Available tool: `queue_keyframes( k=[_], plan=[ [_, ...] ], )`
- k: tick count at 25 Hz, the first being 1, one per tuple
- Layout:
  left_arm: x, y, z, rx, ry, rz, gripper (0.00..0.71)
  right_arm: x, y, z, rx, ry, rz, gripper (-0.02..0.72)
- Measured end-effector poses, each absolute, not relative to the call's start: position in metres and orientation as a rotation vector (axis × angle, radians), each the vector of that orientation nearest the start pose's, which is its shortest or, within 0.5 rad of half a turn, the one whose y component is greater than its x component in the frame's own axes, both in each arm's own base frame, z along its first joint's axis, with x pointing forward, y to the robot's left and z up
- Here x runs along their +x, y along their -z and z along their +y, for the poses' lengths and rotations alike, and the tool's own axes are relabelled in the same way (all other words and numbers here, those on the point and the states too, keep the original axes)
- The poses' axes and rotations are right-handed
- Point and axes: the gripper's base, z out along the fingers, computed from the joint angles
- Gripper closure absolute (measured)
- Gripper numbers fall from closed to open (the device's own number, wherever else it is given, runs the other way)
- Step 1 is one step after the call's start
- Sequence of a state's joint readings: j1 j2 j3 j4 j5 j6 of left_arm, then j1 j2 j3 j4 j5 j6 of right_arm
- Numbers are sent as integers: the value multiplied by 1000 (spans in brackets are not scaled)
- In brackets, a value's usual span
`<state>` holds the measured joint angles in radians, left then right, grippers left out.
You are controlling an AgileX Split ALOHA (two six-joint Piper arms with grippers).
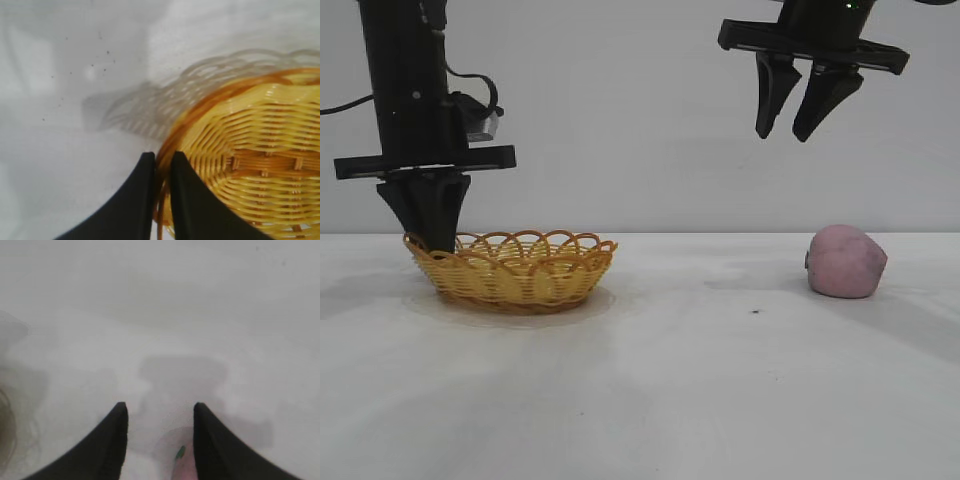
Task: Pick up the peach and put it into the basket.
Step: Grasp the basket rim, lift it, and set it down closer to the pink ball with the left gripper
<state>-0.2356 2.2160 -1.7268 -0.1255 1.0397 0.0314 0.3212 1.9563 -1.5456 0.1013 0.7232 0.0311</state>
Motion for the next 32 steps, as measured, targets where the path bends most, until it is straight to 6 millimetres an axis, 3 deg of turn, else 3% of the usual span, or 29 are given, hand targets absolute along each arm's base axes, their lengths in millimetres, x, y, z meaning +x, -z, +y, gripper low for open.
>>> queue_keyframes(
  k=[4, 7, 11, 14, 17, 21, 22, 24, 29, 32],
  plan=[
    [433, -186, -129, 137, 479, 2872, 710, 407, -232, 142, -308, -235, 2629, 447],
    [415, -199, -145, 1, 679, 2749, 710, 406, -232, 142, -309, -234, 2638, 447],
    [373, -175, -168, -35, 745, 2775, 710, 406, -231, 142, -308, -233, 2643, 447],
    [350, -153, -171, -96, 750, 2810, 710, 406, -231, 142, -308, -233, 2643, 447],
    [337, -136, -167, -150, 747, 2833, 710, 406, -231, 141, -305, -233, 2643, 447],
    [334, -133, -165, -151, 742, 2828, 710, 406, -231, 141, -306, -232, 2644, 447],
    [334, -133, -165, -151, 742, 2828, 643, 406, -231, 141, -306, -232, 2644, 447],
    [334, -134, -165, -133, 732, 2828, 643, 406, -231, 141, -306, -232, 2644, 447],
    [332, -146, -162, -52, 700, 2802, 329, 406, -231, 141, -306, -232, 2644, 447],
    [331, -164, -155, -6, 688, 2770, 307, 406, -231, 141, -306, -232, 2644, 447]
  ],
)
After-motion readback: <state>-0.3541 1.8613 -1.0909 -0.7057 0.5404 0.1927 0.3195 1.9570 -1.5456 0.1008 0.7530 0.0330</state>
